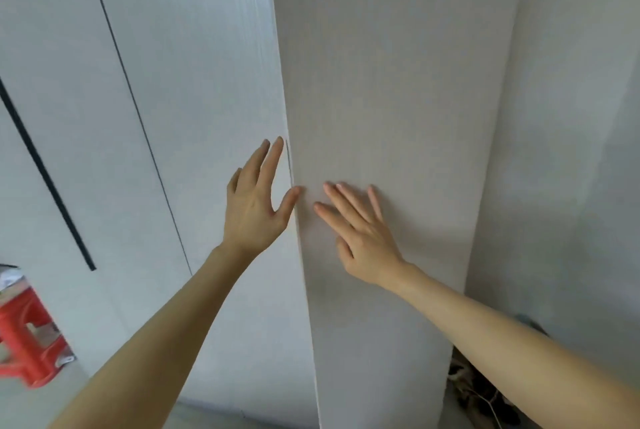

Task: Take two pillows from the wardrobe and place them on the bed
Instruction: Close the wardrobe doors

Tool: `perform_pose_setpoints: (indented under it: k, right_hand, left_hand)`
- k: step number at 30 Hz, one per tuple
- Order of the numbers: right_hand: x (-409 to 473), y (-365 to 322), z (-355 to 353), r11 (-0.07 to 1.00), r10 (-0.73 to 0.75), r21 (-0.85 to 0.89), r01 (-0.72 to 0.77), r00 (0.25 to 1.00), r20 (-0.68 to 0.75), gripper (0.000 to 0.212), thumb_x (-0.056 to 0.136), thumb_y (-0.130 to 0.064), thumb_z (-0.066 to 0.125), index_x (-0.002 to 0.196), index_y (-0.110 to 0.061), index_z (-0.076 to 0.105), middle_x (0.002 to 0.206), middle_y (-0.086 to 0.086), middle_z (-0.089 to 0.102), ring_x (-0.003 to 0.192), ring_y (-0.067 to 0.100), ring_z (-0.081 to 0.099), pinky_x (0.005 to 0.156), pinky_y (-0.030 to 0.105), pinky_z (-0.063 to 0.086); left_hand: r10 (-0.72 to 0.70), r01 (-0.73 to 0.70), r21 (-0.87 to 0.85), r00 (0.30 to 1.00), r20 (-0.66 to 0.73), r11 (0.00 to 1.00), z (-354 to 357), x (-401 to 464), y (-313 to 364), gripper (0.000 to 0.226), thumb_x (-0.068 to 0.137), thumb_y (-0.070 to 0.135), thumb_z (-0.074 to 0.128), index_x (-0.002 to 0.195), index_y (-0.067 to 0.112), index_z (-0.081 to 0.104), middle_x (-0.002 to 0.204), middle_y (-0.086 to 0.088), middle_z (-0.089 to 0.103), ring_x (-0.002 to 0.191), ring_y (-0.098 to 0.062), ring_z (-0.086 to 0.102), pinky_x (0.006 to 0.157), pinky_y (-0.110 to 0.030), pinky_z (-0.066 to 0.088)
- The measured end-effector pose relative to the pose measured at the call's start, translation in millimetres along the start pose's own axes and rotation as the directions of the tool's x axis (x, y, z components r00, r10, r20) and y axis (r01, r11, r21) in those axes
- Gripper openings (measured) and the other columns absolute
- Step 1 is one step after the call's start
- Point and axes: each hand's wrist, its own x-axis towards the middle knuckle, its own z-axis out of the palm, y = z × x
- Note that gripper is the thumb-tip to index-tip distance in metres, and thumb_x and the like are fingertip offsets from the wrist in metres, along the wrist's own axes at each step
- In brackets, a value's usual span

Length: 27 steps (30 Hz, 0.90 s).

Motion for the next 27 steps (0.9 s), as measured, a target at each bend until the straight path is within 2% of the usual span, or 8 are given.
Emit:
perform_pose_setpoints:
  k: [3,7,9,13,15,17,22,27]
  right_hand:
    - [27.4,17.9,28.2,0.993,-0.010,-0.113,0.022,0.994,0.107,0.059,0.076,-0.008,0.041,0.134,-0.017,0.037,0.150,0.010,0.028,0.139,0.021,0.013,0.104,0.068,0.008]
    - [47.5,37.3,60.8,0.983,0.025,-0.182,0.002,0.989,0.145,0.070,0.073,-0.005,0.053,0.138,-0.018,0.031,0.152,0.007,0.021,0.140,0.020,0.004,0.108,0.060,-0.007]
    - [49.1,39.7,66.9,0.977,0.046,-0.211,-0.014,0.988,0.146,0.072,0.073,-0.005,0.055,0.139,-0.017,0.030,0.153,0.006,0.020,0.141,0.020,0.006,0.107,0.059,-0.007]
    - [64.2,57.5,90.5,0.962,0.086,-0.268,-0.042,0.984,0.157,0.063,0.077,-0.012,0.043,0.139,-0.017,0.031,0.152,0.006,0.024,0.141,0.020,0.009,0.108,0.059,-0.004]
    - [68.2,66.6,98.0,0.958,0.100,-0.284,-0.052,0.983,0.155,0.060,0.077,-0.016,0.031,0.137,-0.017,0.035,0.151,0.007,0.027,0.140,0.021,0.012,0.109,0.059,-0.001]
    - [69.3,72.8,103.6,0.957,0.093,-0.286,-0.047,0.985,0.148,0.060,0.076,-0.017,0.029,0.134,-0.015,0.040,0.150,0.008,0.030,0.140,0.021,0.015,0.109,0.059,0.002]
    - [71.5,87.6,111.1,0.955,0.076,-0.293,-0.039,0.990,0.116,0.058,0.075,-0.015,0.033,0.132,-0.015,0.045,0.148,0.009,0.032,0.139,0.021,0.017,0.111,0.056,0.004]
    - [70.8,95.5,116.7,0.946,0.039,-0.323,0.002,0.992,0.119,0.058,0.075,-0.015,0.037,0.132,-0.018,0.043,0.150,0.009,0.028,0.140,0.021,0.016,0.111,0.056,0.004]
  left_hand:
    - [-0.156,0.128,0.196,0.979,0.131,0.972,14.6,19.6,-29.9,0.073,0.087,0.055,0.042,0.145,0.032,0.004,0.155,-0.009,0.014,0.142,-0.028,0.015,0.110,-0.054,0.021]
    - [-0.259,0.191,0.283,0.939,0.225,0.940,43.3,47.0,-56.7,0.074,0.089,0.051,0.043,0.144,0.035,-0.004,0.157,-0.004,-0.001,0.144,-0.027,-0.001,0.113,-0.056,0.012]
    - [-0.280,0.208,0.281,0.928,0.248,0.937,53.5,53.1,-59.8,0.072,0.091,0.049,0.042,0.145,0.031,-0.001,0.157,-0.005,-0.003,0.144,-0.027,-0.004,0.113,-0.055,0.010]
    - [-0.355,0.315,0.186,0.901,0.250,0.931,87.6,74.7,-77.5,0.061,0.092,0.042,0.045,0.144,0.024,0.019,0.157,-0.008,-0.001,0.143,-0.029,-0.005,0.113,-0.055,0.013]
    - [-0.370,0.361,0.082,0.901,0.225,0.929,102.1,79.3,-85.1,0.050,0.092,0.038,0.048,0.137,0.021,0.036,0.156,-0.010,0.003,0.143,-0.031,-0.002,0.112,-0.056,0.018]
    - [-0.371,0.387,-0.032,0.902,0.221,0.921,113.7,80.2,-90.7,0.039,0.092,0.032,0.049,0.129,0.018,0.048,0.156,-0.011,0.005,0.143,-0.032,-0.002,0.110,-0.056,0.022]
    - [-0.412,0.447,-0.294,0.894,0.174,0.845,141.5,83.4,-91.5,0.025,0.095,0.019,0.045,0.113,0.006,0.057,0.155,-0.011,0.005,0.143,-0.030,0.000,0.114,-0.044,0.014]
    - [-0.462,0.470,-0.356,0.880,0.112,0.808,150.6,82.0,-91.9,0.022,0.092,0.018,0.050,0.104,0.003,0.061,0.152,-0.012,0.011,0.141,-0.028,0.005,0.108,-0.031,0.009]
